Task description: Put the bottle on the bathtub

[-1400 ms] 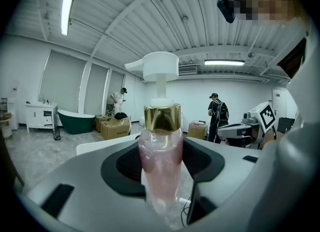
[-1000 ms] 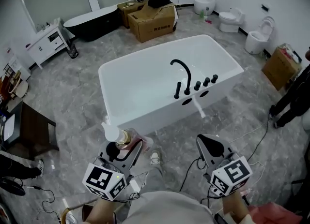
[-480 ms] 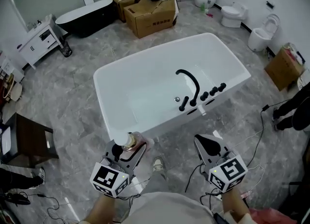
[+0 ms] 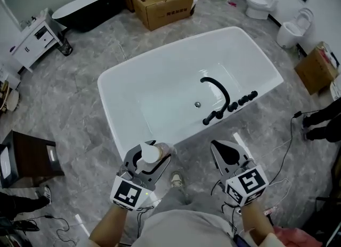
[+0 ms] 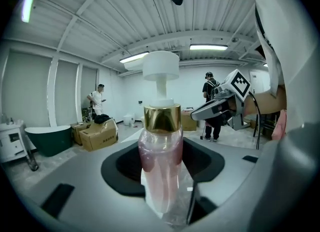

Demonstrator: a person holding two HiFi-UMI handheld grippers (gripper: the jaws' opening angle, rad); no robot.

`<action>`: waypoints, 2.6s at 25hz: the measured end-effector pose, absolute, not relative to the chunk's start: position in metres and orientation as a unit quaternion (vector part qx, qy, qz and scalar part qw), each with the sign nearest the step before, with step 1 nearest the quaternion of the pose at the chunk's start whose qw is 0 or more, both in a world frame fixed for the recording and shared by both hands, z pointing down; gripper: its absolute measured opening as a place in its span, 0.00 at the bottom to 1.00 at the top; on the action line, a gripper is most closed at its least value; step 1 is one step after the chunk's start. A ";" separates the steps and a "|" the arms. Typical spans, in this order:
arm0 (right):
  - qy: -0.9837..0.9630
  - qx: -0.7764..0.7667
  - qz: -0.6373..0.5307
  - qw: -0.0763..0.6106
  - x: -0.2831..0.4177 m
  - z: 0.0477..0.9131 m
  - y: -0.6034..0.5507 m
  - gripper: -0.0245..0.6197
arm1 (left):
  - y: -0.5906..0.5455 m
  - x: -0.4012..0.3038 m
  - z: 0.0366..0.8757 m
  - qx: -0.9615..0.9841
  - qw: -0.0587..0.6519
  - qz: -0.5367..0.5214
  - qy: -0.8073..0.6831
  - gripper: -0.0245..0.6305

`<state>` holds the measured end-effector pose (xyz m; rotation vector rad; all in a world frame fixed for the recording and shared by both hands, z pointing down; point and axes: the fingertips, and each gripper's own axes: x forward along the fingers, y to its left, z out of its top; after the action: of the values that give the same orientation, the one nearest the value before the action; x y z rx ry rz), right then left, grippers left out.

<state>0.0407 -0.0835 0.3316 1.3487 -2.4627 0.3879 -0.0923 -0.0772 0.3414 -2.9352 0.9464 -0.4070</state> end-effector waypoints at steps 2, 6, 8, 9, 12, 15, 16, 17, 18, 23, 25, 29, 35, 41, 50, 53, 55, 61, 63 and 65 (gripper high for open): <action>-0.855 0.475 0.144 0.151 0.037 0.341 -0.095 0.08 | -0.087 -0.091 0.344 -0.944 0.006 -0.124 0.306 0.40; -0.847 0.484 0.167 0.145 0.031 0.362 -0.114 0.08 | -0.106 -0.092 0.363 -0.944 -0.002 -0.117 0.308 0.40; -0.849 0.478 0.170 0.146 0.028 0.370 -0.122 0.08 | -0.116 -0.092 0.371 -0.943 -0.005 -0.113 0.313 0.40; -0.851 0.474 0.171 0.146 0.026 0.374 -0.126 0.08 | -0.121 -0.091 0.374 -0.941 -0.007 -0.112 0.318 0.40; -0.854 0.469 0.172 0.145 0.028 0.386 -0.137 0.08 | -0.135 -0.086 0.385 -0.938 -0.013 -0.114 0.328 0.40; -0.854 0.471 0.151 0.161 0.036 0.400 -0.147 0.08 | -0.144 -0.079 0.401 -0.938 -0.011 -0.118 0.326 0.40; -0.855 0.470 0.145 0.166 0.038 0.406 -0.150 0.08 | -0.147 -0.076 0.408 -0.938 -0.009 -0.120 0.325 0.40; -0.856 0.469 0.142 0.167 0.040 0.413 -0.153 0.08 | -0.149 -0.073 0.415 -0.938 -0.006 -0.124 0.324 0.40; -0.857 0.466 0.144 0.166 0.042 0.420 -0.157 0.08 | -0.152 -0.069 0.422 -0.937 -0.002 -0.128 0.324 0.40; -0.861 0.456 0.155 0.164 0.049 0.457 -0.170 0.08 | -0.164 -0.055 0.461 -0.933 0.001 -0.138 0.332 0.40; -0.861 0.453 0.158 0.166 0.052 0.470 -0.174 0.08 | -0.167 -0.049 0.475 -0.933 -0.004 -0.138 0.332 0.40; -0.866 0.445 0.164 0.162 0.055 0.494 -0.180 0.08 | -0.171 -0.039 0.499 -0.934 0.002 -0.140 0.330 0.40; -0.869 0.435 0.169 0.165 0.059 0.533 -0.181 0.08 | -0.174 -0.032 0.543 -0.928 -0.005 -0.146 0.343 0.40; -0.872 0.426 0.173 0.169 0.058 0.568 -0.187 0.08 | -0.177 -0.029 0.582 -0.925 -0.002 -0.160 0.343 0.40; -0.873 0.423 0.170 0.172 0.053 0.598 -0.195 0.08 | -0.180 -0.023 0.620 -0.926 -0.004 -0.169 0.337 0.40; -0.869 0.429 0.175 0.172 0.055 0.607 -0.197 0.08 | -0.179 -0.022 0.630 -0.927 -0.004 -0.170 0.334 0.40; -0.867 0.433 0.174 0.174 0.055 0.611 -0.200 0.08 | -0.180 -0.021 0.637 -0.928 -0.001 -0.176 0.328 0.40; -0.862 0.438 0.184 0.175 0.065 0.618 -0.200 0.08 | -0.176 -0.017 0.654 -0.929 0.003 -0.195 0.314 0.40; -0.860 0.441 0.186 0.177 0.069 0.623 -0.201 0.08 | -0.175 -0.016 0.661 -0.932 0.013 -0.197 0.305 0.40; -0.858 0.442 0.188 0.181 0.072 0.630 -0.200 0.08 | -0.177 -0.017 0.662 -0.931 0.006 -0.193 0.310 0.40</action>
<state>0.0715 -0.1998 0.6297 1.2489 -2.4223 0.5321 -0.0170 -0.1769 0.6616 -2.9130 0.9697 -0.6050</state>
